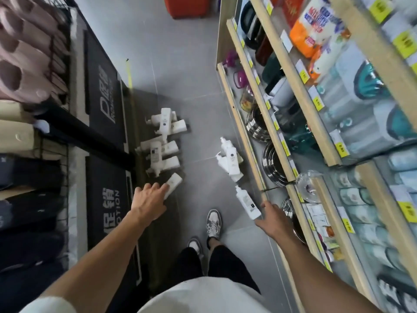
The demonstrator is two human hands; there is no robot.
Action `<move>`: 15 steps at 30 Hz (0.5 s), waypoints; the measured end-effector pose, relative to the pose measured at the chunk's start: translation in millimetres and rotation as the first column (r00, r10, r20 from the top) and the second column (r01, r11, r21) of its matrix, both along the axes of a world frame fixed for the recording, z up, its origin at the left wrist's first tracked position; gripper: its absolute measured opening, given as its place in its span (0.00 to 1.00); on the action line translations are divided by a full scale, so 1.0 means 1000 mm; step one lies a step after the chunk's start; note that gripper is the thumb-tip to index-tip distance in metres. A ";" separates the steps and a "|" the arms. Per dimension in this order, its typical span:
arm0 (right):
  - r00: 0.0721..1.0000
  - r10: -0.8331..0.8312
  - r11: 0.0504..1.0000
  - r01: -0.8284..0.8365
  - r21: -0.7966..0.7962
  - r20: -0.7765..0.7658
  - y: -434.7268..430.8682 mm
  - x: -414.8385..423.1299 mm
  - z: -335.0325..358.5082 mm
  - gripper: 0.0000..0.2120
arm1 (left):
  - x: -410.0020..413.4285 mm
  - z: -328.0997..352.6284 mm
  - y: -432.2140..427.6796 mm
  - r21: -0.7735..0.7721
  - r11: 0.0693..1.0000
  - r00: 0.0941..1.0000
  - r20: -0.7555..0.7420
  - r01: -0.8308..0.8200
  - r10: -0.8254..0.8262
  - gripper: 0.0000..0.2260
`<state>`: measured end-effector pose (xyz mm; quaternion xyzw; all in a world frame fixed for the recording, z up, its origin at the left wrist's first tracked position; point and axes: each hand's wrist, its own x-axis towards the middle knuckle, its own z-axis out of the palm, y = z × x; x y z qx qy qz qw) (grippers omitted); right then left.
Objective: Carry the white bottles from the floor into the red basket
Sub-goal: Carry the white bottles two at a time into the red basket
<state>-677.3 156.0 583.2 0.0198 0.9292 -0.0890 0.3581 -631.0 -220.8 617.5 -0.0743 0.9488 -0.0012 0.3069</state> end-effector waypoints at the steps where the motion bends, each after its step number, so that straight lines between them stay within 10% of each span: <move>1: 1.000 -0.014 1.000 0.014 0.005 0.026 -0.002 -0.007 -0.007 0.26 | -0.005 -0.004 -0.002 0.009 1.000 1.000 0.009 -0.016 0.016 0.30; 15: 0.938 -0.320 0.945 0.326 -0.023 0.130 -0.054 -0.088 -0.208 0.22 | -0.037 -0.212 -0.037 0.076 0.971 0.941 0.275 -0.228 0.199 0.27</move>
